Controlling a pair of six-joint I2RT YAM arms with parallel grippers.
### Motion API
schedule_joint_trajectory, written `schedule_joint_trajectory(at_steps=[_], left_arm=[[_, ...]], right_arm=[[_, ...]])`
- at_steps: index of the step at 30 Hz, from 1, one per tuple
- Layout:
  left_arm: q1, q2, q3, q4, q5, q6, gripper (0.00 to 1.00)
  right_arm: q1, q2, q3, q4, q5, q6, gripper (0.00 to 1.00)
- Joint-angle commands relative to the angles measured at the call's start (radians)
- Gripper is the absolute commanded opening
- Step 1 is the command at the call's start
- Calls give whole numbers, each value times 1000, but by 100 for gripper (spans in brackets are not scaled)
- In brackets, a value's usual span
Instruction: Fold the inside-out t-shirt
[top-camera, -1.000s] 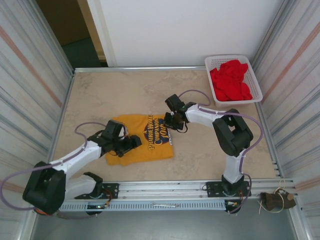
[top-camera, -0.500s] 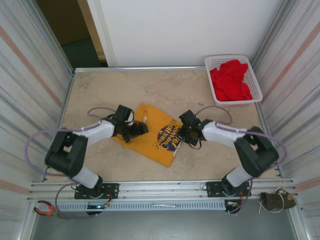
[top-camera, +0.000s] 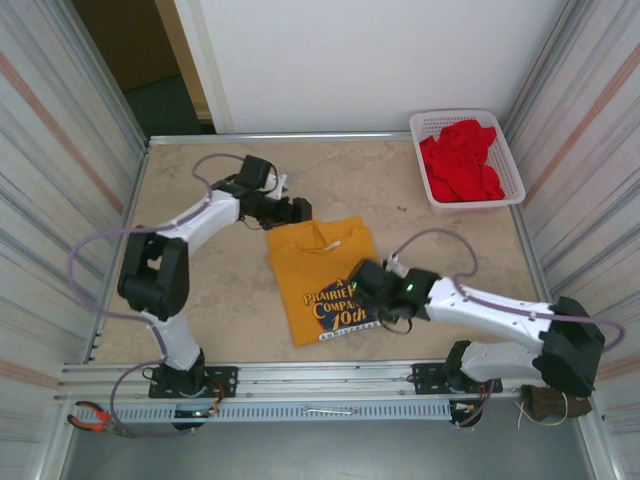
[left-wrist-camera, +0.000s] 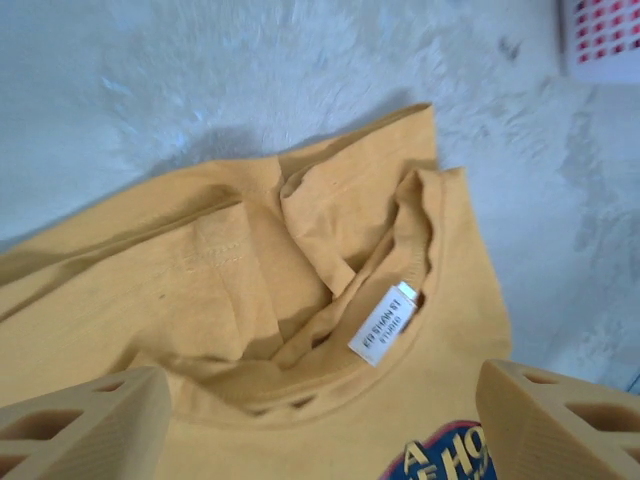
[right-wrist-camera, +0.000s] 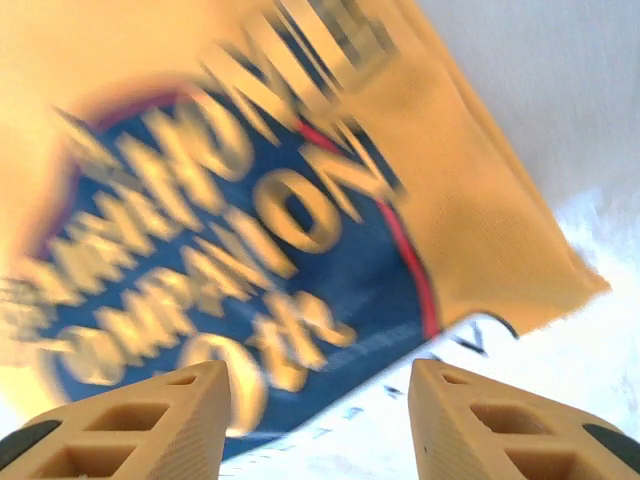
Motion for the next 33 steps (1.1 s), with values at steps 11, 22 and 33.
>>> schedule_joint_trajectory(at_steps=[11, 22, 33], left_arm=[[91, -245, -486, 196, -23, -323, 81], [90, -167, -485, 265, -9, -350, 70], [91, -58, -439, 333, 51, -305, 48]], right_arm=[[-568, 398, 304, 192, -426, -862, 71], [-604, 612, 345, 286, -548, -852, 63], [-614, 601, 213, 405, -591, -751, 28]])
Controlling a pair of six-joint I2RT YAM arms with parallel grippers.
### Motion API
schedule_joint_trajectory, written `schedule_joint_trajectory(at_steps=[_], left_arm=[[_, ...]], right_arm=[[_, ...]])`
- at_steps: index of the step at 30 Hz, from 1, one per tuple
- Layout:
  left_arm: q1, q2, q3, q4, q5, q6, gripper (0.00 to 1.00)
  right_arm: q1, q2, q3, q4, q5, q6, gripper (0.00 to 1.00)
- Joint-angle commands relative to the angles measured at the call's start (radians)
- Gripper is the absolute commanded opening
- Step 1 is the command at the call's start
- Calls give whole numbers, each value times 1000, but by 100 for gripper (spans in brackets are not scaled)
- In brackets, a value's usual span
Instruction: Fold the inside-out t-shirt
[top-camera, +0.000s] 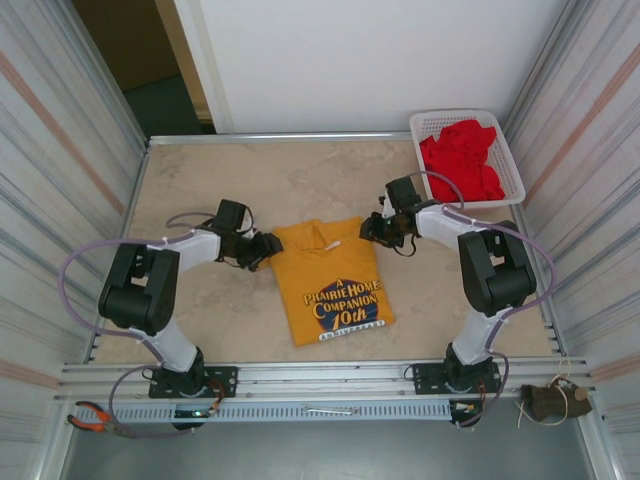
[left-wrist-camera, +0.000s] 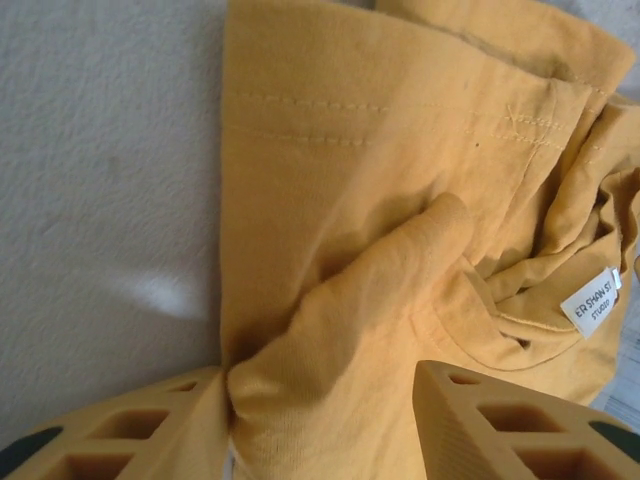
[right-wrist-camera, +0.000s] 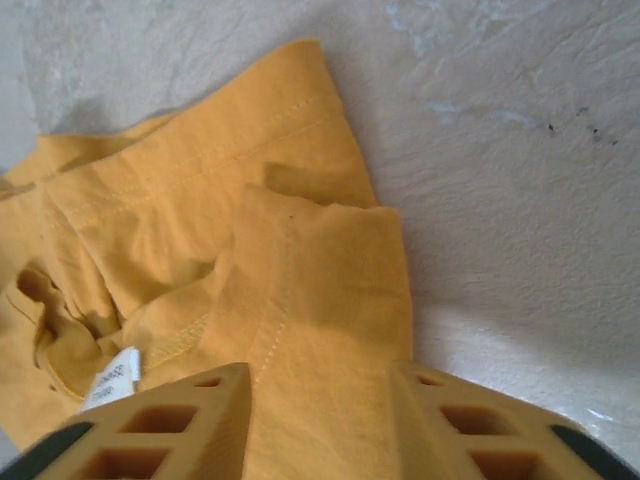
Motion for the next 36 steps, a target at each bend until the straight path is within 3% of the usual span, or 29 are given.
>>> schedule_joint_trajectory(at_steps=[1, 4, 9, 13, 18, 24, 33, 36], left_arm=[[3, 27, 47, 34, 35, 41, 46], [13, 48, 69, 33, 53, 69, 38], [23, 53, 100, 14, 65, 112, 30], [28, 52, 112, -6, 65, 128, 45], [30, 42, 108, -23, 43, 132, 59], [31, 48, 81, -20, 29, 130, 58], [30, 43, 25, 40, 58, 118, 45], [29, 41, 22, 44, 59, 116, 44]], right_arm=[[-4, -20, -64, 48, -26, 47, 25], [-1, -53, -109, 76, -25, 73, 19], [1, -75, -94, 53, -7, 66, 22], [-1, -51, -29, 7, 25, 34, 40], [-4, 4, 41, -27, 39, 6, 42], [-3, 48, 68, -26, 26, 2, 42], [-2, 73, 80, -20, 9, 0, 35], [-3, 72, 81, -25, 33, -5, 36]])
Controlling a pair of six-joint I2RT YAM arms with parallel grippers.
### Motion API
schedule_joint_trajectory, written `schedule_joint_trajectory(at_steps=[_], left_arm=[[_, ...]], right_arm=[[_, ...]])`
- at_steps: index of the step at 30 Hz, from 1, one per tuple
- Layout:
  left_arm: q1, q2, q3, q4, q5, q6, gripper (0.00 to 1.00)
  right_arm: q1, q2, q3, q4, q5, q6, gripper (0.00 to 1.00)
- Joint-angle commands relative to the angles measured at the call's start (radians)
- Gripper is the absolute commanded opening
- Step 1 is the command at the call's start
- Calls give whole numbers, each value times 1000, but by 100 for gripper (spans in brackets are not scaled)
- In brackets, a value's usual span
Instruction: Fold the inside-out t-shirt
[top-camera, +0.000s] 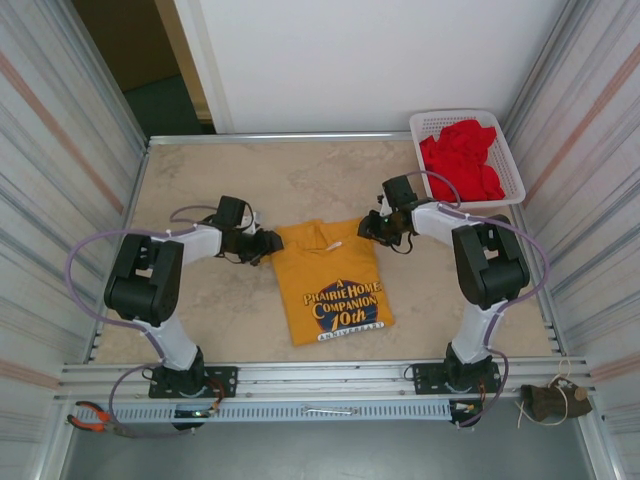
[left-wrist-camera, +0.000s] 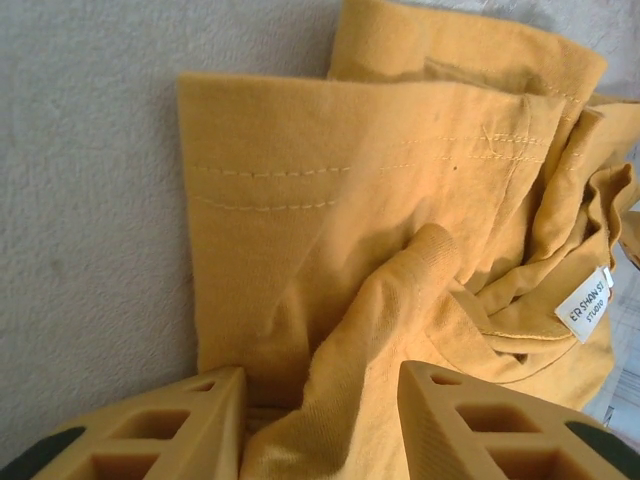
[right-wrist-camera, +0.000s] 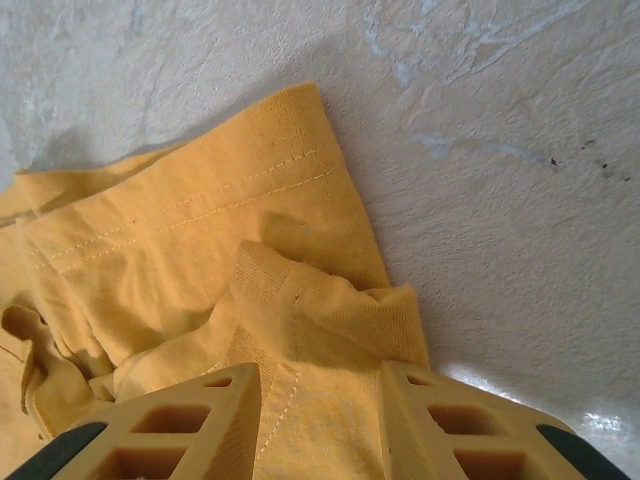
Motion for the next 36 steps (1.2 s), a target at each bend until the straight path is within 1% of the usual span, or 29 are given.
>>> schedule_joint_trajectory(at_steps=[1, 6, 8, 9, 13, 20, 21, 22, 24, 25, 26, 27, 30, 36], left_arm=[[9, -10, -12, 24, 17, 7, 44], [10, -12, -4, 16, 17, 13, 44], [9, -14, -7, 17, 17, 14, 44], [9, -15, -7, 17, 16, 15, 44], [9, -13, -9, 23, 19, 11, 44], [10, -13, -11, 25, 19, 9, 44], [9, -13, -13, 27, 19, 8, 44], [9, -14, -13, 30, 19, 6, 44], [9, -15, -13, 31, 21, 6, 43], [9, -17, -15, 32, 22, 5, 39], [9, -16, -16, 36, 25, 8, 32], [10, -19, -16, 39, 28, 9, 24], [10, -49, -28, 53, 25, 8, 0], [11, -138, -29, 39, 4, 6, 0]], right_arm=[[-4, 10, 24, -27, 25, -27, 38], [-15, -8, 29, -32, 53, -41, 46], [-17, -13, 33, -35, 64, -49, 53], [-19, -8, 39, -37, 64, -53, 54], [-19, 38, 72, -45, 49, -59, 55], [-17, 105, 101, -35, -7, -56, 51], [-18, 106, 98, -31, -12, -54, 50], [-18, 103, 93, -27, -16, -52, 45], [-19, 94, 86, -22, -18, -53, 31], [-19, 86, 83, -22, -21, -54, 18], [-21, 77, 83, -24, -24, -55, 4], [-23, 66, 82, -24, -24, -55, 0], [-23, 8, 76, -25, -22, -52, 0], [-27, -78, 108, -54, -12, -55, 0]])
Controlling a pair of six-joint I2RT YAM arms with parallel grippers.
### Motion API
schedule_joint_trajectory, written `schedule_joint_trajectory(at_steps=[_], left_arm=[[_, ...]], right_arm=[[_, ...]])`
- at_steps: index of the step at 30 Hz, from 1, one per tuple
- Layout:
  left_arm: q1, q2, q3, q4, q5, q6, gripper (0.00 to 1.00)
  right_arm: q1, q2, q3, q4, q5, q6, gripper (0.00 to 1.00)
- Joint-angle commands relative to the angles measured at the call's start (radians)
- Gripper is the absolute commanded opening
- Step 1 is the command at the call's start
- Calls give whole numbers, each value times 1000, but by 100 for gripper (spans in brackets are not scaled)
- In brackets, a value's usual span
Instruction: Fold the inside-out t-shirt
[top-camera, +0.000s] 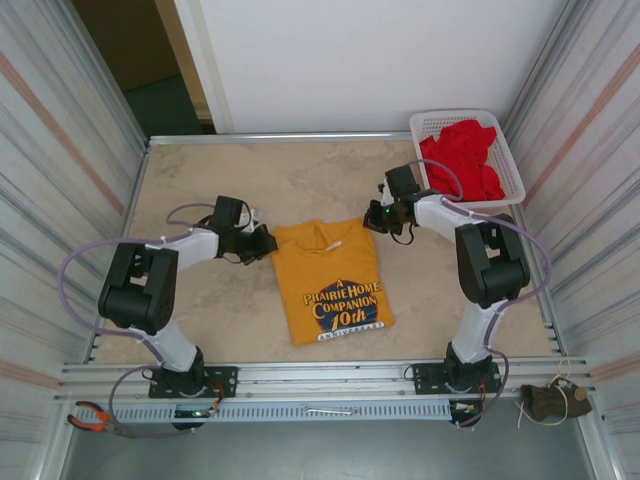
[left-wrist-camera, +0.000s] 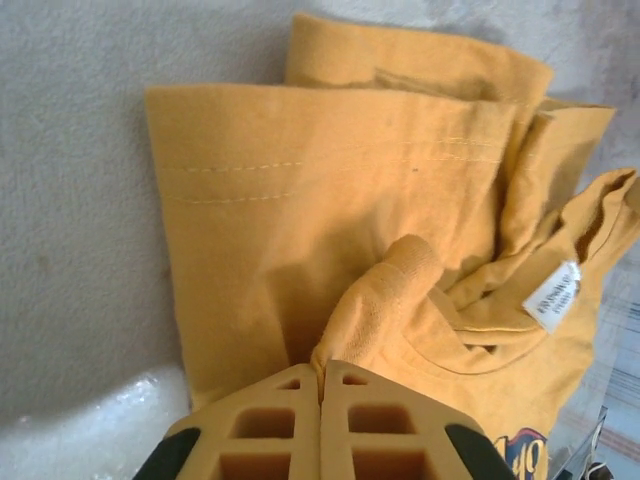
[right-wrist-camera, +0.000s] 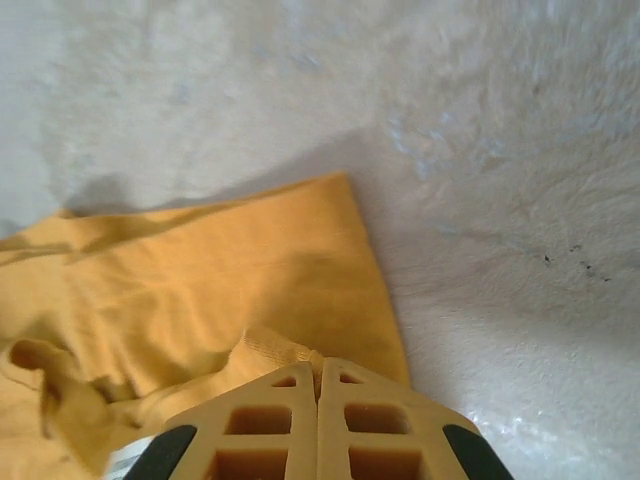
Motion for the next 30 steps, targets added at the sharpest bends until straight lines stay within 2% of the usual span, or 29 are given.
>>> schedule_joint_trajectory(at_steps=[1, 9, 14, 19, 23, 25, 27, 30], left_arm=[[11, -75, 5, -5, 2, 9, 0], [35, -93, 71, -32, -38, 37, 0], [68, -47, 69, 35, -81, 33, 0], [83, 59, 82, 140, -143, -4, 0], [88, 176, 148, 179, -142, 0, 0], [94, 212, 175, 179, -134, 2, 17], [102, 221, 194, 183, -126, 2, 41], [108, 182, 223, 147, -120, 32, 58]], right_arm=[[-8, -70, 40, -32, -8, -7, 0], [-13, -17, 130, -42, 1, 0, 0], [-19, 61, 172, 10, 16, 22, 0], [-20, 219, 272, 53, 27, 46, 0], [-22, 319, 348, 64, 24, 66, 1], [-25, 317, 352, 55, 17, 67, 21], [-24, 263, 313, 54, 28, 57, 37], [-25, 134, 211, 42, 50, 49, 44]])
